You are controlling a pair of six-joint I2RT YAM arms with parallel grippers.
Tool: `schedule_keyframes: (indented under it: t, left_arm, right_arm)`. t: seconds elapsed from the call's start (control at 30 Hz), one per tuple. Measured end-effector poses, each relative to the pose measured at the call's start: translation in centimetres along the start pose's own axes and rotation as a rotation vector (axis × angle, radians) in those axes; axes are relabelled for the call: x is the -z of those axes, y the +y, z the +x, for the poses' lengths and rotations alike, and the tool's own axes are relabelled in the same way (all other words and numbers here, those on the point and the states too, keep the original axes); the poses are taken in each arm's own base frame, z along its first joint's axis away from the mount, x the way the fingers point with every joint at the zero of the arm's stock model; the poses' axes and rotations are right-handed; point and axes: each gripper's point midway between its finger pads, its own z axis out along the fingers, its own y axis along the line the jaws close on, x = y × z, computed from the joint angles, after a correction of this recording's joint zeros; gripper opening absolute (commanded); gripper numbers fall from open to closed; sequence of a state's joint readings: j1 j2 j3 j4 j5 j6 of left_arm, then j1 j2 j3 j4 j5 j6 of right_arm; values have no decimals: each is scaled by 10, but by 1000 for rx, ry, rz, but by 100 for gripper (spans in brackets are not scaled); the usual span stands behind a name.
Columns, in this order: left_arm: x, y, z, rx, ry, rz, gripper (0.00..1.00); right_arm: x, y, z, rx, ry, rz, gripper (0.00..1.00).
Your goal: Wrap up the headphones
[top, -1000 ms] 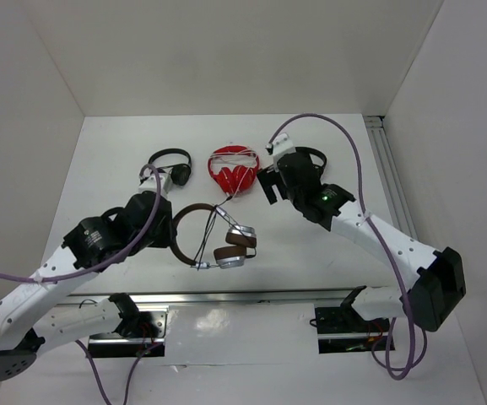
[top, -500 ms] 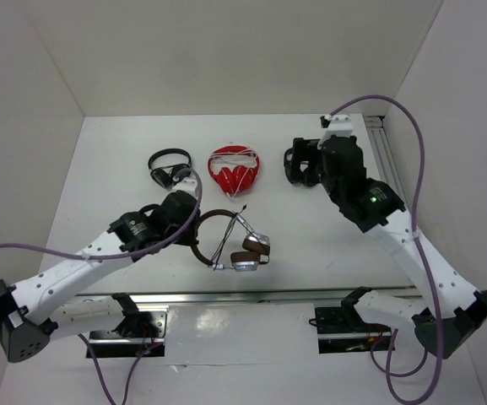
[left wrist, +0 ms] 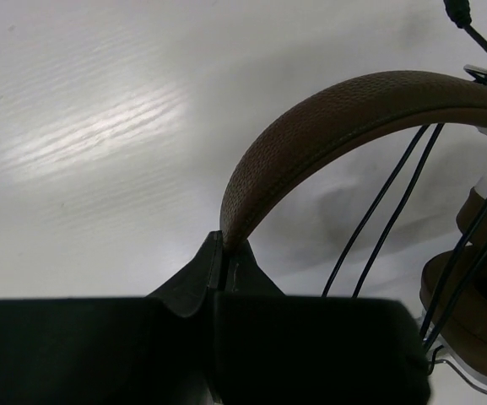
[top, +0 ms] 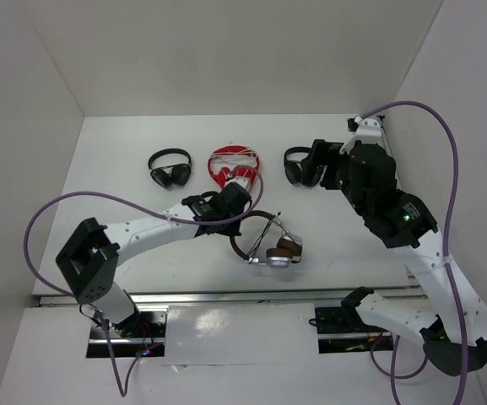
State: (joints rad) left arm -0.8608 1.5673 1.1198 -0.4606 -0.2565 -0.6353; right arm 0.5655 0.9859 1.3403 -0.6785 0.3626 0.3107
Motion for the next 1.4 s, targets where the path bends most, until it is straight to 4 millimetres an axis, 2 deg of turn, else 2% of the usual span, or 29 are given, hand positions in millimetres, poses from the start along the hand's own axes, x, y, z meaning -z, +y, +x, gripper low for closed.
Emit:
schedule_keyframes:
  t: [0.17,0.4,0.53,0.6,0.63,0.7,0.73,0.9,0.93,0.97,1.0,1.07,1.1,1.3,1.4]
  left_arm:
    - [-28,-35,-23,22,-7,20,0]
    - [-73,-76,-56,74,-28,33,0]
    - [-106,-93,-63,88,-17,36,0]
    - [-122,-97,-59,100,6,28,0]
    - [-128,-98,-56,106,17,21,10]
    - [-134,-98,-53,114,31,14,18]
    - [-134,-98,-53,123,35,12,27]
    - [-133,-99,-53,153,38,16,39]
    - [-131,-99,-52,154,37,18,41]
    - [-128,-98,-51,153,36,18,50]
    - [-123,-98,-50,152,35,19,63]
    - [-106,-98,-51,146,21,23,82]
    - [-94,-99,-54,147,7,31,99]
    - [6,-109,-84,169,-157,108,100]
    - [63,-100,-85,160,-244,112,100]
  right_arm:
    - [19,-10,-5,-21,-23,17,100]
    - [26,-15,1,-8,1,24,100]
    - [32,-18,3,-1,6,21,100]
    - [35,-19,3,-1,2,19,100]
    - [37,-20,4,2,4,19,100]
    - [38,-21,6,7,6,18,100]
    - [39,-22,8,10,11,18,100]
    - [40,-22,13,19,22,6,100]
    - [40,-21,14,20,25,1,100]
    - [40,-20,14,20,27,-3,100]
    - [40,-20,15,20,29,-8,100]
    - [40,-18,18,20,37,-20,100]
    - [41,-17,18,20,38,-25,100]
    - [49,-10,19,14,41,-80,100]
    - [57,-9,23,16,56,-107,100]
